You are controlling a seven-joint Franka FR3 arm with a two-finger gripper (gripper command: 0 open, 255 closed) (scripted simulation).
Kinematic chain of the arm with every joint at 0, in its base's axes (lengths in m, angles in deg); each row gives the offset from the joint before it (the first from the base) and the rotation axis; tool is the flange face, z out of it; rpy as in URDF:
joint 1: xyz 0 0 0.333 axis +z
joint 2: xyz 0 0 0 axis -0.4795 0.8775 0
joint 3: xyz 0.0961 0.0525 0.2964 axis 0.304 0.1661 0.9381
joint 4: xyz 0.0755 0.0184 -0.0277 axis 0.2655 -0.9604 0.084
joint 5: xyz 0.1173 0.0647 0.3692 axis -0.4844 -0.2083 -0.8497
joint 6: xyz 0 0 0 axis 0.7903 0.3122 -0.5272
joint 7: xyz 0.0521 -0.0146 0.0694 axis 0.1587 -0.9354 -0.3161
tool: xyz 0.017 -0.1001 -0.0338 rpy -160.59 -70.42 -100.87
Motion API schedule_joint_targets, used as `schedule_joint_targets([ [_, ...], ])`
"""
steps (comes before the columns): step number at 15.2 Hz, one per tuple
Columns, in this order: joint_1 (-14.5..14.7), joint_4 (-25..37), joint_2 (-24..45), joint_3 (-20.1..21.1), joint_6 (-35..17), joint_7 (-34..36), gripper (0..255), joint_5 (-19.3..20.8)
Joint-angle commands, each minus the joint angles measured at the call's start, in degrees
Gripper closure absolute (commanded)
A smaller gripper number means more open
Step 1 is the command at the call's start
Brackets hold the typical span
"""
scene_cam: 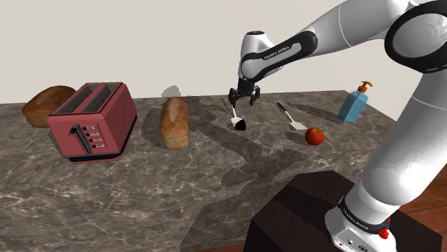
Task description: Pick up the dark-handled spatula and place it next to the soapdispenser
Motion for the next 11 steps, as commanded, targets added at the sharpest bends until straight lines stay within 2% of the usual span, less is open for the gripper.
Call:
schedule_joint_targets([
  [1,0.04,3.74,4.27,-0.40,-1.51,2.54,0,1.46],
  [6,0.42,14.26,13.93,-2.17,-3.04,7.50,0,4.12],
  [11,0.45,14.84,16.56,-2.56,-5.25,7.99,0,4.60],
])
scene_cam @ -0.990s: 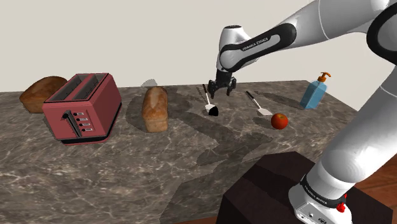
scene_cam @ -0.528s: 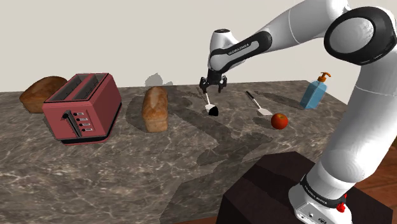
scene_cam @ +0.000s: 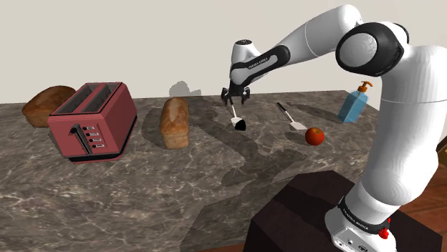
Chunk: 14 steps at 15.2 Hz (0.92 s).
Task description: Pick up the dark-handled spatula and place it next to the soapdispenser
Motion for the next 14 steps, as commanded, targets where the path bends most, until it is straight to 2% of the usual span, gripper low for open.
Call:
schedule_joint_targets([
  [1,-0.04,0.00,1.18,-0.15,-1.23,0.14,0,0.22],
  [3,-0.05,0.06,2.59,-0.31,-2.57,0.29,0,0.46],
  [11,-0.05,0.06,2.59,-0.31,-2.57,0.29,0,0.46],
  [12,-0.05,0.07,2.59,-0.31,-2.57,0.29,255,0.46],
  [14,-0.05,0.07,2.59,-0.31,-2.57,0.29,255,0.46],
])
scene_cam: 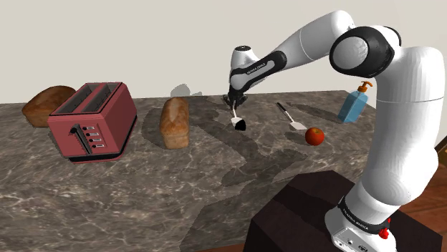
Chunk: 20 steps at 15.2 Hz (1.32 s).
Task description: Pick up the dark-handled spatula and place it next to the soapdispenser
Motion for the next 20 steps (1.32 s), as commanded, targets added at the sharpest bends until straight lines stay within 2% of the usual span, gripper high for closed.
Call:
schedule_joint_targets([
  [1,0.00,0.00,0.00,0.00,0.00,0.00,255,0.00],
  [7,0.00,0.00,0.00,0.00,0.00,0.00,255,0.00],
  [20,-0.25,3.92,-4.41,0.59,8.26,-1.58,255,-1.37],
])
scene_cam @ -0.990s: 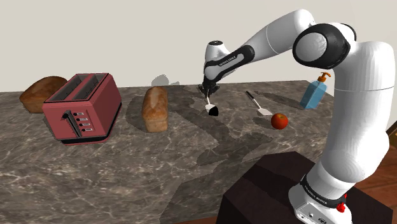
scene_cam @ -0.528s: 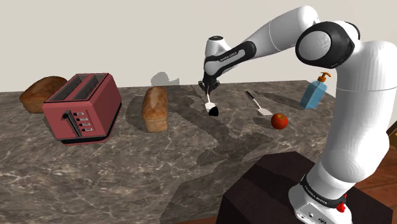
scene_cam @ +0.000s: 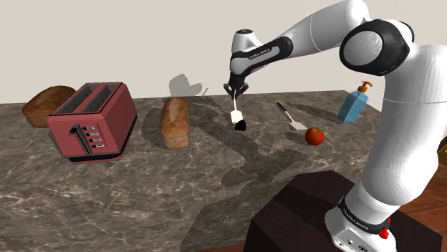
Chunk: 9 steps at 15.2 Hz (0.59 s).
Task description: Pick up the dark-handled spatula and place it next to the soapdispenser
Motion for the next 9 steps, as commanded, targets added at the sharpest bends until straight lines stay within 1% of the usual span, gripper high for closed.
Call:
schedule_joint_targets([
  [1,-0.05,0.73,-0.57,0.06,1.30,-0.28,255,-0.20],
  [9,-0.09,4.43,-2.35,0.28,6.74,-1.12,255,-0.84],
])
